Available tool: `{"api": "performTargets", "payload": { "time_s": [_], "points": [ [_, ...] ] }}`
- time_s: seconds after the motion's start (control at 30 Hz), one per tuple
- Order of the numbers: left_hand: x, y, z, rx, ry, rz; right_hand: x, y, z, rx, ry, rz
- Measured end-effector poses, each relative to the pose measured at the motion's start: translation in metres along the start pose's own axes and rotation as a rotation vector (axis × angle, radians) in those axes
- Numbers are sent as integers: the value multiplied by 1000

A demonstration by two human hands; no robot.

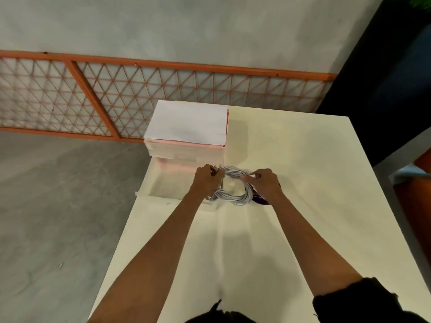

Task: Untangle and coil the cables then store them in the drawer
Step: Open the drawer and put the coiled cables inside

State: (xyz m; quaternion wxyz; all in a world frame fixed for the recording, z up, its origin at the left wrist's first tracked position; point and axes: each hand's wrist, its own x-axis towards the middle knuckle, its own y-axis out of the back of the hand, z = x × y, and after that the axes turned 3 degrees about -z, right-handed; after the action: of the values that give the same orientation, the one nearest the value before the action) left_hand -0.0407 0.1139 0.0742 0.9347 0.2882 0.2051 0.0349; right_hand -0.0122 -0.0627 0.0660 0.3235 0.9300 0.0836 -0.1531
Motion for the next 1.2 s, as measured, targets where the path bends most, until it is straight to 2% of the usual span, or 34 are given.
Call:
{"api": "performTargets", "payload": {
  "time_s": [0.13, 0.3, 0.4, 0.5, 0.6, 0.73, 1.0, 1.2],
  "points": [
    [4, 45, -36, -37, 62, -23, -11, -40, -35, -56, 1, -36],
    [12, 85, -72, -224, 187, 33, -13, -82, -57, 27, -65, -53],
    [13, 107, -85, -415, 217, -140, -1, -108, -65, 114, -122, -42],
    [17, 124, -95, -489, 172, -312, 9, -125, -73, 72, -126, -26],
    [25, 131, -110, -522, 132, -346, 13, -138, -77, 122, -145, -8],
    [40, 128, -125, -377, 38, -315, 19, -151, -79, 95, -144, 37],
    [53, 108, -141, -156, -72, -149, 22, -162, -74, 35, -95, 89],
    [49, 108, -138, 23, -134, -77, 17, -158, -74, -137, 11, 34]
  ]
}}
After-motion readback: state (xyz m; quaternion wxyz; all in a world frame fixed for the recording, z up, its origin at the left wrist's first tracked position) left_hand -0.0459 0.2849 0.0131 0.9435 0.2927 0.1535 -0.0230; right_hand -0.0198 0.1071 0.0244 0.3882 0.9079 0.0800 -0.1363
